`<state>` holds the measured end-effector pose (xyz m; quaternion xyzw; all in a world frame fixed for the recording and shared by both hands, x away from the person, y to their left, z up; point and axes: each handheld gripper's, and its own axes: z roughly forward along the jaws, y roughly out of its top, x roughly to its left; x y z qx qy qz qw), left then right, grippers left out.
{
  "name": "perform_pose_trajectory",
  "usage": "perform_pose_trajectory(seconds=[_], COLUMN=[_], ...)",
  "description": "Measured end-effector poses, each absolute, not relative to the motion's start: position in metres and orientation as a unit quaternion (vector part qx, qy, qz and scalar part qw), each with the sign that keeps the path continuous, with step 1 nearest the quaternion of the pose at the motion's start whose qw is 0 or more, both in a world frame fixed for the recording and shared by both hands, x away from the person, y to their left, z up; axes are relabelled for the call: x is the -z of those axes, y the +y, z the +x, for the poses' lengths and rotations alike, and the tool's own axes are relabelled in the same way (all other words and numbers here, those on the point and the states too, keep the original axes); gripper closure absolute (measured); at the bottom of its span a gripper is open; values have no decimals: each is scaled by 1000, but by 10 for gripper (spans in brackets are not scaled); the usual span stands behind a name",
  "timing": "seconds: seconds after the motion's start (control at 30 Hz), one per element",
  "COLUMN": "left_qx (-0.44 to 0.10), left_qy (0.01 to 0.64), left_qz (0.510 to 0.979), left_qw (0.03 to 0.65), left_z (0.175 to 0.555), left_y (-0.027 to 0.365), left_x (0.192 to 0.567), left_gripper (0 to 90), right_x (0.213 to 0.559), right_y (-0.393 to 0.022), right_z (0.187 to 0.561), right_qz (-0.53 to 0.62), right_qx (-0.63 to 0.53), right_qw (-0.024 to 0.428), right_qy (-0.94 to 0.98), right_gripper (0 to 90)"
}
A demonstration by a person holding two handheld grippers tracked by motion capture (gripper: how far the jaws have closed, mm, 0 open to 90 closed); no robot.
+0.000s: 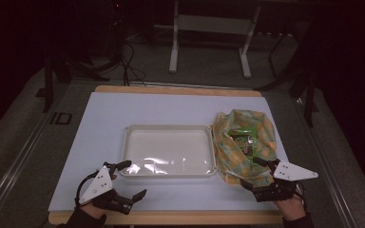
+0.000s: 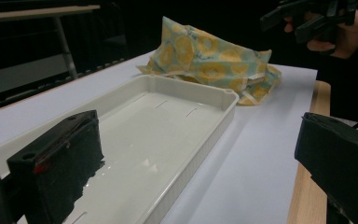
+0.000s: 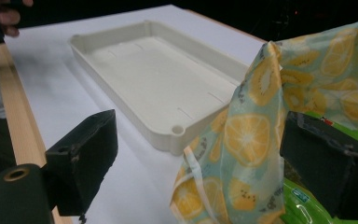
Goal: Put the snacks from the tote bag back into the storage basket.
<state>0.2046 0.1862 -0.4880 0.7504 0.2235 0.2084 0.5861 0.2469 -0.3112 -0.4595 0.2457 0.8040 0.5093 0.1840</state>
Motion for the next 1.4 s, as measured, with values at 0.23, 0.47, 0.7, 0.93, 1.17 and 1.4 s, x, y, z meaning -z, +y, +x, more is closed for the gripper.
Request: perform_pose_trajectory(seconds=[0.23, 0.47, 0.7, 0.93, 1.17, 1.4], left_qx=[-204, -201, -193, -189, -188, -188], left_qy=[218, 209, 203, 202, 204, 206], left_qz=[753, 755, 765, 764, 763, 762], left_qw=[587, 588, 580, 582, 583, 584], left_z=[204, 204, 204, 205, 206, 206], left_y=[184, 183, 181, 181, 181, 180], left_x=[488, 489, 490, 491, 491, 491], left_gripper=[11, 11, 11, 11, 11, 11], right_x=[464, 465, 470, 463, 453, 440], right_y=[-302, -301, -295, -287, -284, -281], right_z=[245, 247, 248, 247, 244, 243], right_qz=[217, 205, 199, 202, 181, 166], right_qx=[-474, -472, -453, -466, -491, -494], right_qw=[164, 126, 113, 94, 81, 84], right_qy=[838, 848, 862, 856, 848, 849], right_gripper=[115, 123, 127, 130, 130, 135])
